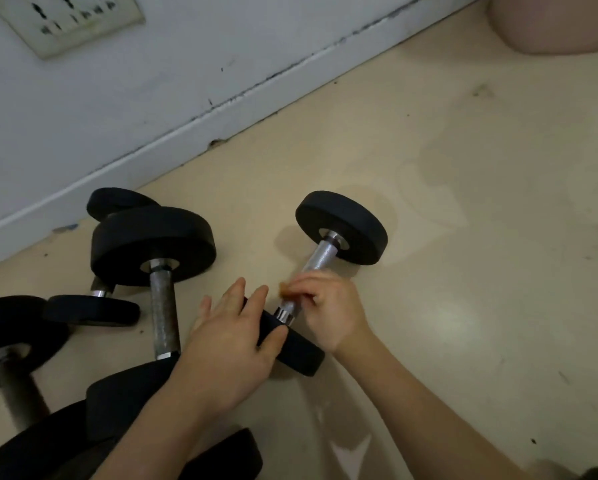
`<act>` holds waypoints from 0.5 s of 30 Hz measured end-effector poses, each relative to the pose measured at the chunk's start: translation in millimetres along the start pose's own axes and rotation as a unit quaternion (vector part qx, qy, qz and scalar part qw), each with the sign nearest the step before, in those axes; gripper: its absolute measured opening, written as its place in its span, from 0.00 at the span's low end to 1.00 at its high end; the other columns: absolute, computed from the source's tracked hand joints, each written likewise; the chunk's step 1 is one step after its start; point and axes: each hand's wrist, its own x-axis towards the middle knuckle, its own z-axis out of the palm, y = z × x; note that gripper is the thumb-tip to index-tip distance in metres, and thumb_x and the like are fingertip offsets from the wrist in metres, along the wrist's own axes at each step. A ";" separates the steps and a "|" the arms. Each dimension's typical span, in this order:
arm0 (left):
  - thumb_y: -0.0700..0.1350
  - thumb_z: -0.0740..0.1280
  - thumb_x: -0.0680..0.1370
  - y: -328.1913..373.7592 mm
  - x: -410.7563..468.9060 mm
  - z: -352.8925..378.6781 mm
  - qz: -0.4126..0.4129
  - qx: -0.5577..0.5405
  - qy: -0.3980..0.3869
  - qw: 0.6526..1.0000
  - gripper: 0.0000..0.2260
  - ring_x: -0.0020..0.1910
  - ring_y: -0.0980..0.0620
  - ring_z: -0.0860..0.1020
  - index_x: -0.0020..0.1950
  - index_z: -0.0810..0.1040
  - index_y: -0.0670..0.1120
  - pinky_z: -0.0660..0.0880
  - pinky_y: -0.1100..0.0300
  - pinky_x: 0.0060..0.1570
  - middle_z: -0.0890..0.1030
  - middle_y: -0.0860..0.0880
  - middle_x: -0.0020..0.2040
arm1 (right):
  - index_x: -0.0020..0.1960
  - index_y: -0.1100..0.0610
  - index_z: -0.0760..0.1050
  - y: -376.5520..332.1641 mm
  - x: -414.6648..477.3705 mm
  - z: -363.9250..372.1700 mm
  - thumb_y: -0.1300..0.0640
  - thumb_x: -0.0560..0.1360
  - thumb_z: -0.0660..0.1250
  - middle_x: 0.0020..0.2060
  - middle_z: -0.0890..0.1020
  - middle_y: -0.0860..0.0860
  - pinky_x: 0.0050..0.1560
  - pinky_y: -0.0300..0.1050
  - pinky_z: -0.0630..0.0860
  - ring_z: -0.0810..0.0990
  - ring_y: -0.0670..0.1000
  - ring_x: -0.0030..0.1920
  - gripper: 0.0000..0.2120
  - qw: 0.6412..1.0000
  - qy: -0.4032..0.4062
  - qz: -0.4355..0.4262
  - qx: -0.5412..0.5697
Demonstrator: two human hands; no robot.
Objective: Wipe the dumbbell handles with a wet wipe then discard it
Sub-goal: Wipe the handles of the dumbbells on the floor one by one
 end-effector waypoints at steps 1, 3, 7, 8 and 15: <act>0.60 0.51 0.80 0.8 0.6 -3.5 0.008 0.031 -0.007 0.999 0.28 0.77 0.50 0.47 0.78 0.48 0.54 0.43 0.50 0.74 0.48 0.46 0.79 | 0.44 0.57 0.84 -3.6 -0.5 -0.9 0.67 0.68 0.71 0.43 0.85 0.50 0.55 0.46 0.78 0.82 0.48 0.46 0.09 0.999 -0.041 -0.021 0.004; 0.58 0.50 0.81 2.0 -0.6 -6.2 0.007 0.051 -0.015 0.999 0.27 0.77 0.48 0.48 0.78 0.46 0.54 0.46 0.52 0.74 0.47 0.45 0.79 | 0.45 0.57 0.84 -0.7 7.7 -7.8 0.67 0.69 0.71 0.43 0.85 0.50 0.55 0.47 0.78 0.82 0.48 0.45 0.08 0.999 -0.041 -0.016 0.018; 0.56 0.50 0.81 -1.4 0.5 -4.3 0.004 0.034 -0.019 0.999 0.26 0.77 0.46 0.49 0.77 0.45 0.56 0.51 0.52 0.75 0.44 0.45 0.79 | 0.46 0.58 0.83 22.4 29.5 -15.6 0.69 0.69 0.71 0.45 0.85 0.51 0.55 0.48 0.78 0.81 0.50 0.47 0.09 0.991 0.131 0.039 -0.018; 0.56 0.51 0.82 -3.4 2.1 -4.6 0.000 0.029 -0.023 0.999 0.26 0.77 0.46 0.49 0.77 0.46 0.56 0.52 0.53 0.74 0.45 0.45 0.79 | 0.45 0.58 0.83 21.3 27.6 -10.6 0.69 0.68 0.72 0.44 0.85 0.51 0.54 0.48 0.79 0.82 0.50 0.47 0.09 0.991 0.126 0.031 -0.026; 0.51 0.52 0.83 -11.7 7.6 -14.6 -0.023 0.019 -0.004 1.000 0.23 0.72 0.47 0.63 0.77 0.49 0.57 0.66 0.56 0.65 0.51 0.46 0.78 | 0.44 0.58 0.84 3.4 10.6 -0.6 0.64 0.70 0.67 0.42 0.85 0.51 0.49 0.44 0.79 0.82 0.49 0.43 0.07 0.996 -0.008 -0.093 -0.011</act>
